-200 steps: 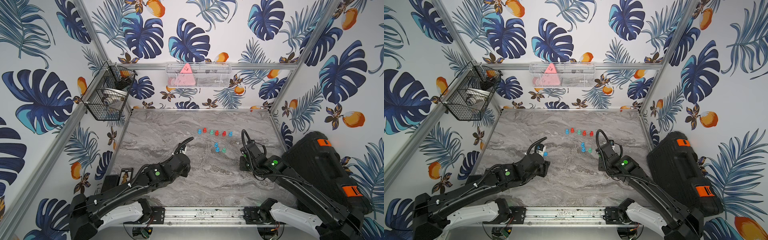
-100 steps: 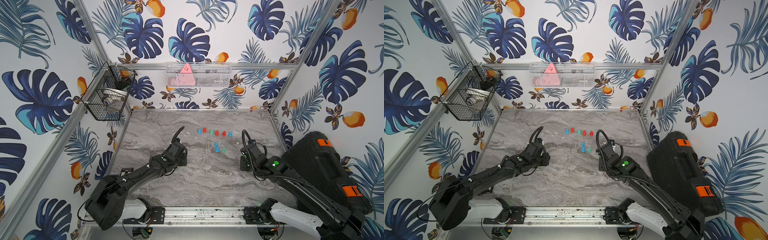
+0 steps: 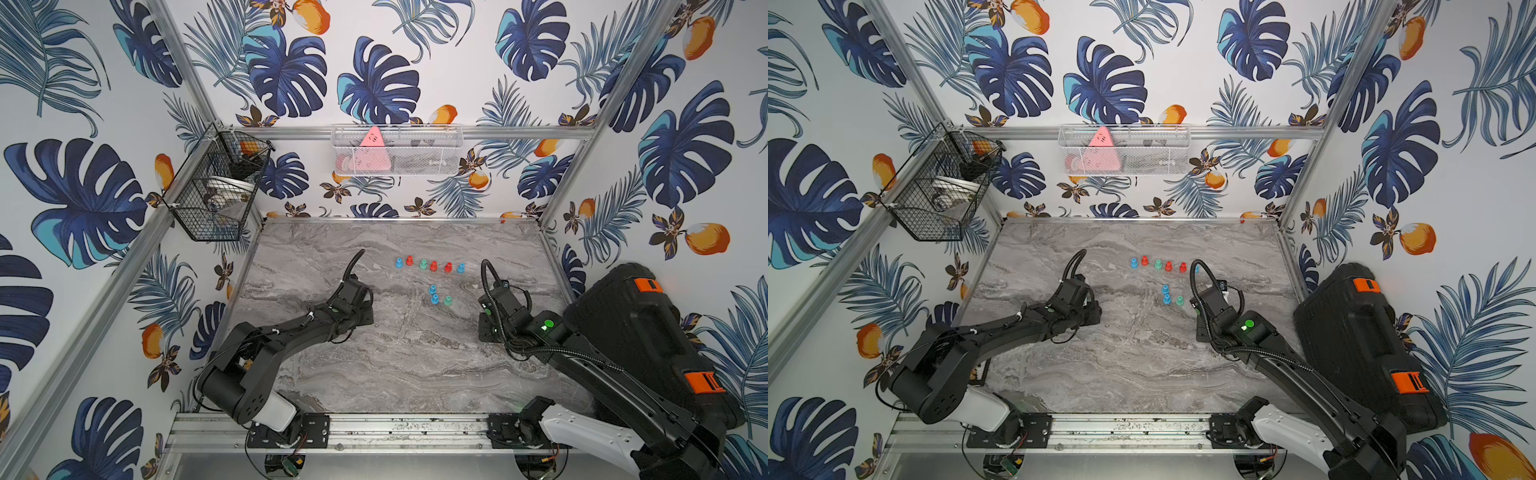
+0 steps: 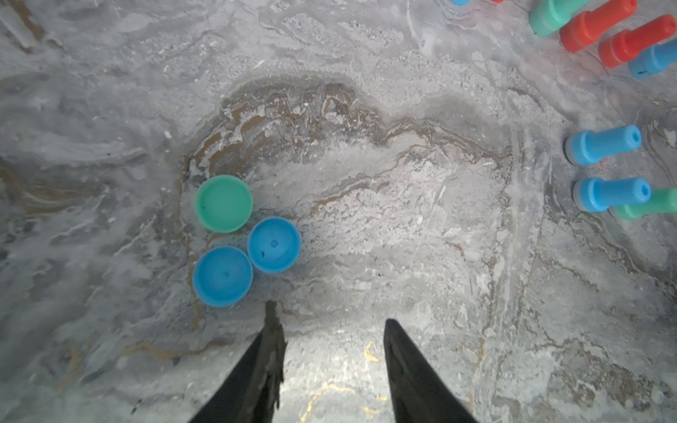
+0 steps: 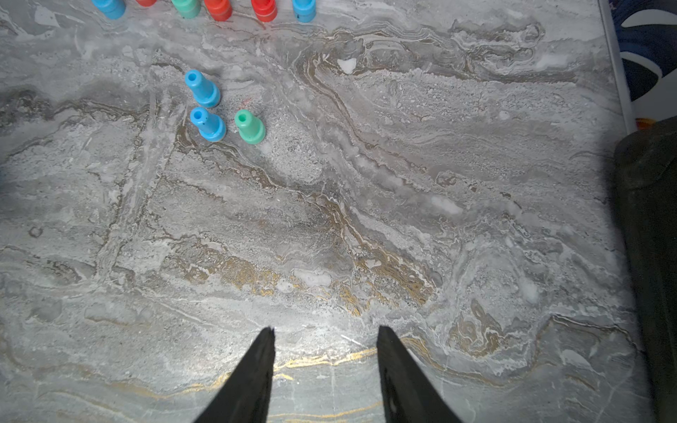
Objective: Close the stamp cap
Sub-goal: Move the cover to the center of the board.
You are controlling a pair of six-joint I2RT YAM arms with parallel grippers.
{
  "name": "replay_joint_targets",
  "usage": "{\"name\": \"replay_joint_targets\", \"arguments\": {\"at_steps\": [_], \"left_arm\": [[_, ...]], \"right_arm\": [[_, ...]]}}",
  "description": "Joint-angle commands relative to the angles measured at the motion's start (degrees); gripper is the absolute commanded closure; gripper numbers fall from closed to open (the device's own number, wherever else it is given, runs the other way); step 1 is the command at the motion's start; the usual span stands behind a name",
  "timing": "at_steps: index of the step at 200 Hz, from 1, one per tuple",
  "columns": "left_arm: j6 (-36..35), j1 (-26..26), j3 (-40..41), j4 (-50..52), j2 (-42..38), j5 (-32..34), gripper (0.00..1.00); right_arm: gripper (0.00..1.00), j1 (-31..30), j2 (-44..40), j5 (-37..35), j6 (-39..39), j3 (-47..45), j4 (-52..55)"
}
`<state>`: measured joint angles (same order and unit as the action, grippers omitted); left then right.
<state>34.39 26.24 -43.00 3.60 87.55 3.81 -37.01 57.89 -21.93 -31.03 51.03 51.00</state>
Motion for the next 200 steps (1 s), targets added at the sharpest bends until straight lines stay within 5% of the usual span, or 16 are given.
{"name": "replay_joint_targets", "arguments": {"at_steps": [1,200], "left_arm": [[0.32,-0.65,-1.34,-3.07,1.58,-0.39,0.51],[0.73,-1.72,-2.10,-6.24,11.30,-0.89,0.52]], "right_arm": [[0.51,-0.08,0.21,-0.01,-0.35,0.04,-0.42],[0.51,0.19,1.00,0.42,-0.12,-0.09,-1.22]]}}
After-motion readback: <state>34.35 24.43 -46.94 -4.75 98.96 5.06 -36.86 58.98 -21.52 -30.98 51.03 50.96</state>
